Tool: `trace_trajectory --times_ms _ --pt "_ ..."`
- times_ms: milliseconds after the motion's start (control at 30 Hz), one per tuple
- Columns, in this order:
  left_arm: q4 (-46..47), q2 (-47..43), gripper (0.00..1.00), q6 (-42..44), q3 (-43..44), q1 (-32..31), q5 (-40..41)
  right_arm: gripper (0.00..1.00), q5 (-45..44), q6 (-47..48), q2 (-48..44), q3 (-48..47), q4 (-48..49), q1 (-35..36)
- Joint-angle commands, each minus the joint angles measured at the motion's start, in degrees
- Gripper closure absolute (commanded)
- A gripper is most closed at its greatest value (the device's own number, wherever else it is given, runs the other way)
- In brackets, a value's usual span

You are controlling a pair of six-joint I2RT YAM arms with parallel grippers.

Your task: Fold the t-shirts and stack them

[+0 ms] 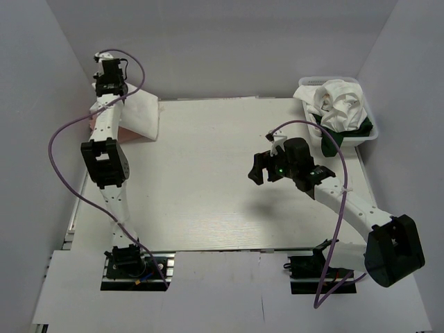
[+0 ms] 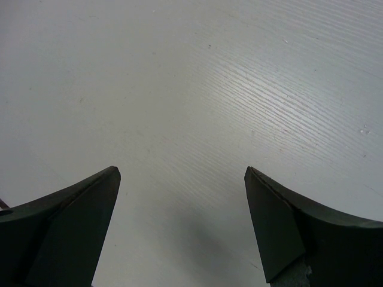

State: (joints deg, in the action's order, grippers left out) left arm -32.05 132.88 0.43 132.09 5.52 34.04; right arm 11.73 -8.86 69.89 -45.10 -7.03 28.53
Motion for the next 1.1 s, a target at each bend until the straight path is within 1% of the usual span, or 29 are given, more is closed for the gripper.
trace_trajectory --times_ms 0,33,100,167,200,233,267,300,333,433,467,567,600,633,667,700,733,800,900,1033,1067 --pt "4.02 -4.12 1.0 -5.25 -1.04 3.79 0.94 0.1 -0.12 -0.19 -1.16 0.1 2.28 0.03" --pt "4.63 -4.12 1.0 -5.87 -1.92 4.93 0.16 0.1 -0.04 -0.36 -1.16 0.28 2.54 0.12" --pt "4.11 -2.37 1.0 -9.38 -3.24 5.47 1.72 0.1 0.14 -0.45 -1.07 0.36 2.63 0.12" --pt "1.65 -0.87 1.0 -12.63 -3.24 7.75 2.26 0.1 0.14 -0.37 -1.16 0.36 2.81 0.12" --pt "0.42 -0.17 1.0 -16.21 -3.24 8.45 2.26 0.1 0.05 -0.19 -1.33 0.54 2.9 0.12" --pt "-1.5 0.36 1.0 -17.73 -2.64 9.67 1.65 0.1 -0.04 -0.1 -1.25 0.89 3.33 0.12" --pt "-1.52 0.36 1.0 -19.13 -3.41 10.21 1.64 0.1 -0.04 -0.19 -1.24 0.89 3.51 0.21" --pt "-2.48 0.36 1.0 -22.11 -4.03 10.21 2.95 0.1 -0.21 -0.19 -1.16 0.89 3.69 0.21" --pt "-2.49 -0.16 1.0 -23.35 -6.3 10.82 4.53 0.1 -0.21 -0.02 -1.07 0.89 3.6 0.21" --pt "0.4 -1.47 1.0 -25.21 -11.66 11.97 5.67 0.1 -0.12 -0.01 -0.63 0.89 3.51 0.21" --pt "0.41 -1.48 1.0 -25.21 -12.2 12.58 4.9 0.1 -0.04 -0.01 -0.72 0.81 3.6 0.21" --pt "-1.77 0.44 1.0 -25.21 -9.93 13.11 3.22 0.1 -0.04 0.07 -0.45 0.81 3.69 0.12" --pt "-1.78 1.76 0.89 -25.21 -8.71 13.11 2.61 0.1 0.05 -0.01 -0.37 0.8 3.6 0.12" --pt "-2.57 1.77 0.75 -25.21 -8.69 13.11 1.91 0.1 0.05 0.07 -0.37 0.8 3.69 0.38" --pt "-2.58 1.77 0.39 -25.21 -8.69 13.11 1.38 0.1 0.05 0.16 -0.19 0.72 3.6 -0.4" --pt "-3.1 1.77 0.27 -25.21 -8.69 13.11 0.07 0.1 0.05 0.25 -0.1 0.72 3.34 0.29" --pt "-3.1 1.25 0.18 -25.21 -8.69 13.11 -0.46 0.1 -0.12 0.42 -0.02 0.8 3.42 0.21" --pt "-1.27 -0.42 0.0 -25.21 -11.4 13.11 -0.47 0.1 0.05 0.51 0.42 0.46 3.16 0.21" --pt "-0.12 -4.2 0.0 -25.21 -12.74 13.11 -0.99 0.1 0.58 0.51 0.69 0.01 2.98 0.12" --pt "0.58 -7.98 0.0 -23.37 -12.74 11.28 -2.31 0.1 1.19 0.51 0.69 0.1 3.16 0.21" --pt "0.59 -8.77 0.0 -22.5 -13.35 11.27 -4.66 0.1 1.19 0.6 0.95 0.1 3.25 0.29"
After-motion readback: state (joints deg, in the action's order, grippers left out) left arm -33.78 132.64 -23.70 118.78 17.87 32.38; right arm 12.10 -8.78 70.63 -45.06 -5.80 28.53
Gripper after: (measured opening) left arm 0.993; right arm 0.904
